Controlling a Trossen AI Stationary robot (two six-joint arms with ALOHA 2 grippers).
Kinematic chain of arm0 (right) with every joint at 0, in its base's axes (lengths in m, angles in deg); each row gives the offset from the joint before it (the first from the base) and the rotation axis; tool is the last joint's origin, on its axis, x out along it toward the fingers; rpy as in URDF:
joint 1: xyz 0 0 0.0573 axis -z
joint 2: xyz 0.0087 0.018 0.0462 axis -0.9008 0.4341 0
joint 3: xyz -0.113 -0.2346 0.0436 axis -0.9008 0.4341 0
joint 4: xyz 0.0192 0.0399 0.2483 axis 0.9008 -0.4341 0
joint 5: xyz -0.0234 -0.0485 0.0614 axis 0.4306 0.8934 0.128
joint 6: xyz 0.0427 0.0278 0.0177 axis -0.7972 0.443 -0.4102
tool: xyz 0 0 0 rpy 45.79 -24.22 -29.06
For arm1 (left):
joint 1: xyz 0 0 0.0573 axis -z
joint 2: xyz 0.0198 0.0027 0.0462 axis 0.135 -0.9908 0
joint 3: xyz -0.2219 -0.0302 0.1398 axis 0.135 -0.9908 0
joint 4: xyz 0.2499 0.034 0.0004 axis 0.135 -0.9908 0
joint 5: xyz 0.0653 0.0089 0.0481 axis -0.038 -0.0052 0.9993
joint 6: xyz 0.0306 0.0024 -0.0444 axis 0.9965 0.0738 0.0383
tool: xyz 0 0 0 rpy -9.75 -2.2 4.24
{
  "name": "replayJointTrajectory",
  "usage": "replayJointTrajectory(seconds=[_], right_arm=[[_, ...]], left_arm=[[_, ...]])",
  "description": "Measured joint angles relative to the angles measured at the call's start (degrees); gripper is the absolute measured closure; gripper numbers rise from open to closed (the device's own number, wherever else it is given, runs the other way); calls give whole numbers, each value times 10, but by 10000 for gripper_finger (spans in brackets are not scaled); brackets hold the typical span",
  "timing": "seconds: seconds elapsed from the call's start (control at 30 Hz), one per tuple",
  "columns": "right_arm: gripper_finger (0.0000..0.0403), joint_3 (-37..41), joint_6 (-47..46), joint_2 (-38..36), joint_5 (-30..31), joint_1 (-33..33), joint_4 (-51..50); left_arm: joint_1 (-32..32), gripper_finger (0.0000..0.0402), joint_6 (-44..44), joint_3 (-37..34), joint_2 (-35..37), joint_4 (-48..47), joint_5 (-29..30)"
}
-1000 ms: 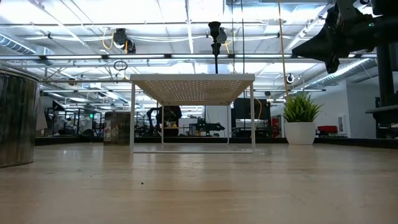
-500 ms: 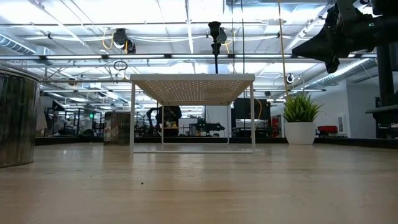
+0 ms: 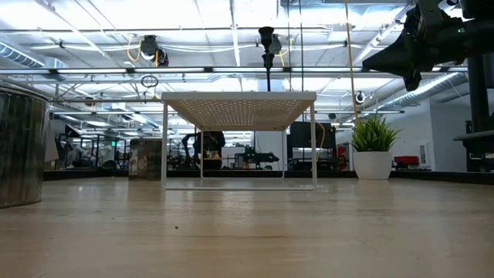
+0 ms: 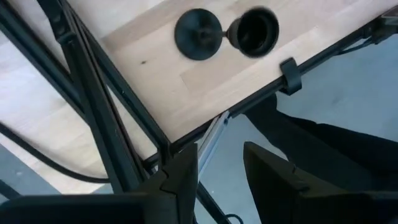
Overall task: Pick & Place candle stick holders
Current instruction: Put the black candle holder on the shelf aligned with the other black candle holders
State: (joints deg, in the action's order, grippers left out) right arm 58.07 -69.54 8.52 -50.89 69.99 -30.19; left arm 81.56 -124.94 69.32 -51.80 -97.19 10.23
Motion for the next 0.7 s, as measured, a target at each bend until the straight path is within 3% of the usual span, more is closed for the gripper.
replayJointTrajectory(seconds=[0.2,0.7], right_arm=[[398,0,-2,0,0,0,0],[399,0,-3,0,0,0,0]], left_arm=[[16,268,9,0,-36,17,58],[-16,268,95,0,-92,48,103]])
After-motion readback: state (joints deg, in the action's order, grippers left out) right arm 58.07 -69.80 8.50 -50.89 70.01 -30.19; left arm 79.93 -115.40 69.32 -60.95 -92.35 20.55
